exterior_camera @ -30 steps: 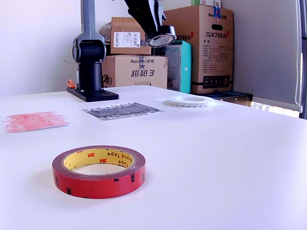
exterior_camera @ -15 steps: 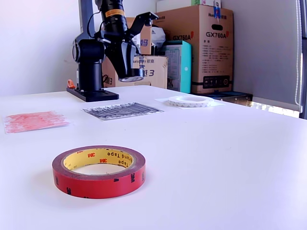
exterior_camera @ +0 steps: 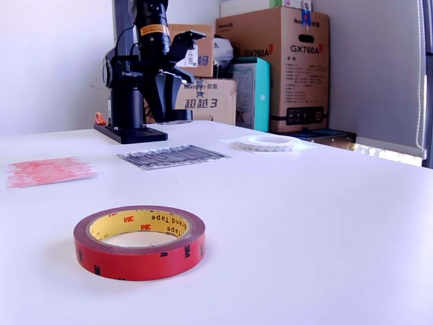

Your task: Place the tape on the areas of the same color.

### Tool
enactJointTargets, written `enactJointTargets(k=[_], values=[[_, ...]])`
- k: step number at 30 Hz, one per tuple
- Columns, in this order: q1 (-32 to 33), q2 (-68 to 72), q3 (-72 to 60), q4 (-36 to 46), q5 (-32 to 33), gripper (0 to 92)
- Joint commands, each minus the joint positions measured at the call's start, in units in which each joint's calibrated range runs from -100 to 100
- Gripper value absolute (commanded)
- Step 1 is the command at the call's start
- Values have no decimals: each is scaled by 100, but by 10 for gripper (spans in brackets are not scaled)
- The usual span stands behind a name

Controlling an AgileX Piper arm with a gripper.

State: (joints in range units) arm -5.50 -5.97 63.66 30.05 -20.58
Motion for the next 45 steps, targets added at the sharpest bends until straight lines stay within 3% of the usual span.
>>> enactJointTargets(k=[1, 15, 33, 36, 42, 45], values=[[-1, 55, -55, 54, 348, 0], [-88, 1205, -591, 71, 602, 0], [-88, 1346, -509, 139, 561, 7], [-143, 1346, -527, 139, 618, 83], [-222, 1346, -564, 139, 561, 350], [-214, 1346, -564, 139, 553, 441]])
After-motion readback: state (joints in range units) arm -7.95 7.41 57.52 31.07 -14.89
